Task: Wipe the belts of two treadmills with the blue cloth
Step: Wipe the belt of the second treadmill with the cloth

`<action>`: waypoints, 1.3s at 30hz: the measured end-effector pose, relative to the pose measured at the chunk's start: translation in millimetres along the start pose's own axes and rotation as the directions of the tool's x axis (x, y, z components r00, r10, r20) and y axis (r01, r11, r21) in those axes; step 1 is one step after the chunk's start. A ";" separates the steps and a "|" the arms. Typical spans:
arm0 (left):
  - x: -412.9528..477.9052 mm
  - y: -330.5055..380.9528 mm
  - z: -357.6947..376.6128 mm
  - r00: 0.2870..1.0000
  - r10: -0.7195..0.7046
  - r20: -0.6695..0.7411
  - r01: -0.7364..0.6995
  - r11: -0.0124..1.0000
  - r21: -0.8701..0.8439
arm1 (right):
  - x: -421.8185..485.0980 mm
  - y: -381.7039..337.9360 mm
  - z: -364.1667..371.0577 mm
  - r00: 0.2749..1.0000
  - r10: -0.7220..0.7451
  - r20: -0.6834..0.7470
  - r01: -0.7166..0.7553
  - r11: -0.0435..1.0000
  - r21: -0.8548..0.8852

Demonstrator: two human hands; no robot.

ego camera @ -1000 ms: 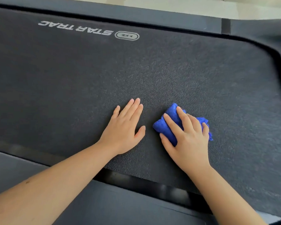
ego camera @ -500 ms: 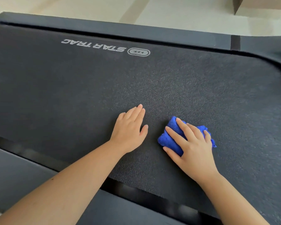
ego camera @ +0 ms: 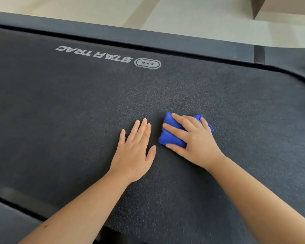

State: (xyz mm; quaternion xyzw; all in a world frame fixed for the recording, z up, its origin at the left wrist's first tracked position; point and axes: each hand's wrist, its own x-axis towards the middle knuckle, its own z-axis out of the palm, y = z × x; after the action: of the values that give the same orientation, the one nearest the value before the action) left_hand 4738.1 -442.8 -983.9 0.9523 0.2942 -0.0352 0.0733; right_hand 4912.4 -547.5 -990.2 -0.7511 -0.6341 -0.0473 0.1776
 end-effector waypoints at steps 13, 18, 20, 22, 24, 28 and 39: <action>1.1 -3.0 2.4 0.998 0.004 -0.063 -0.002 0.999 0.037 | 82.0 27.8 17.9 0.977 0.212 -0.033 -0.213 0.976 -0.045; 1.0 -2.3 2.9 0.997 0.013 -0.076 -0.009 0.999 0.050 | 0.5 2.9 0.0 0.997 0.071 -0.027 -0.072 0.997 -0.033; 0.5 -2.3 1.9 0.997 0.016 -0.073 -0.011 0.998 0.064 | 0.6 10.7 -1.7 0.999 0.033 -0.015 -0.033 0.999 0.002; 0.8 -1.9 0.7 0.998 0.017 -0.066 -0.012 0.997 0.071 | 19.2 24.1 1.2 0.997 0.071 -0.012 -0.071 0.997 0.000; 0.1 -1.3 -0.4 0.999 0.013 -0.047 -0.010 0.998 0.061 | 44.7 38.6 5.2 0.986 0.169 -0.019 -0.169 0.985 -0.044; -0.4 -0.1 -4.2 1.000 -0.008 -0.001 0.008 1.000 -0.001 | 92.0 67.7 5.7 0.912 0.411 0.004 -0.406 0.904 -0.136; -0.9 2.6 -1.1 0.997 -0.018 -0.069 0.017 1.000 -0.014 | -38.5 24.3 -21.1 0.946 0.311 -0.088 -0.319 0.943 -0.096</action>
State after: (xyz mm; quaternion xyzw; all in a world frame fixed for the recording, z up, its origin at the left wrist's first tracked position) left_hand 4738.9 -445.3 -982.5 0.9497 0.3054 -0.0011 0.0692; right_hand 4931.8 -593.6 -987.0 -0.8492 -0.4955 -0.0798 0.1642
